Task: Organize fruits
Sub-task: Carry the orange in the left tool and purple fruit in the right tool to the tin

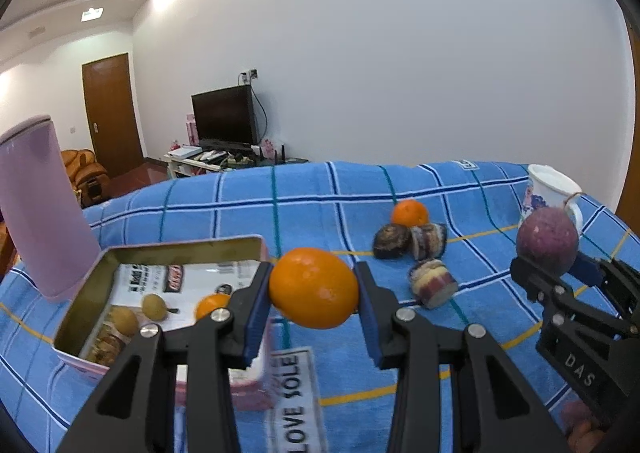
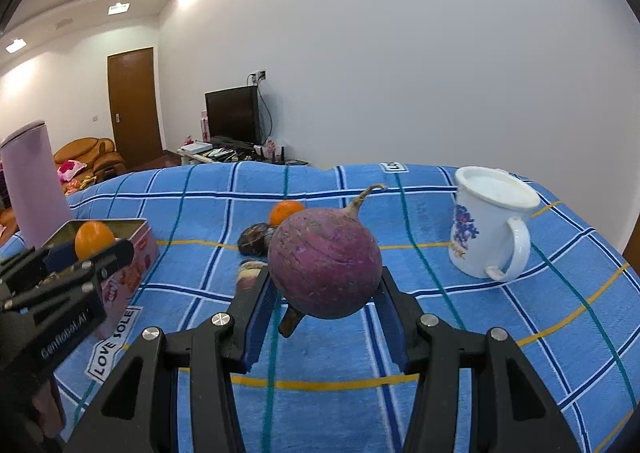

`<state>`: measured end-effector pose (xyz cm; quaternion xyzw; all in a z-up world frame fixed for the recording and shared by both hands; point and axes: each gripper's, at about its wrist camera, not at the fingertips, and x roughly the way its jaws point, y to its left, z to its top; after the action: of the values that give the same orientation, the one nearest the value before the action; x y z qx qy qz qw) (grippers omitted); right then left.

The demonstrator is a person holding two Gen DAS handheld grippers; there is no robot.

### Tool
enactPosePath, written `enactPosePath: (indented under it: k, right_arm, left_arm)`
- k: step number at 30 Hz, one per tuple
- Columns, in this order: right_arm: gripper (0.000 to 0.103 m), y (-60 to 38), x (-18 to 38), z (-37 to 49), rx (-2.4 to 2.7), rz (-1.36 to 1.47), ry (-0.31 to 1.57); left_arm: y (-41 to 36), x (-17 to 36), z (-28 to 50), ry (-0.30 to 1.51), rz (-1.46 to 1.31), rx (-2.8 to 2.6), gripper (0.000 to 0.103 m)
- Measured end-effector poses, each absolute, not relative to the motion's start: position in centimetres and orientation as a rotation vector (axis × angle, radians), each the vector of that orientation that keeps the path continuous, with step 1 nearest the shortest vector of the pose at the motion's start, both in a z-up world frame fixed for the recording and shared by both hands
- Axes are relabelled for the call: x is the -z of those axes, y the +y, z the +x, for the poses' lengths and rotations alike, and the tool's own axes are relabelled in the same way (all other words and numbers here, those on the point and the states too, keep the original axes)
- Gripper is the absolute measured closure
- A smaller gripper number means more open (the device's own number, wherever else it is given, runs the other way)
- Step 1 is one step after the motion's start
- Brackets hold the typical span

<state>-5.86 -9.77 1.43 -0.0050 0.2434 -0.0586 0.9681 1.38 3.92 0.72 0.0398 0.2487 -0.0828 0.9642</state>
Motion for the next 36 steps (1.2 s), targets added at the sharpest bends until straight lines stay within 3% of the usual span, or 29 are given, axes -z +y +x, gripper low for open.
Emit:
enactPosePath:
  k: [36]
  right_arm:
    - [0.052,7.8,-0.6,-0.8,-0.175,-0.049,0.507]
  left_arm:
    - [22.6,-0.2,6.1,0.533,-0.026,-0.151,0.061]
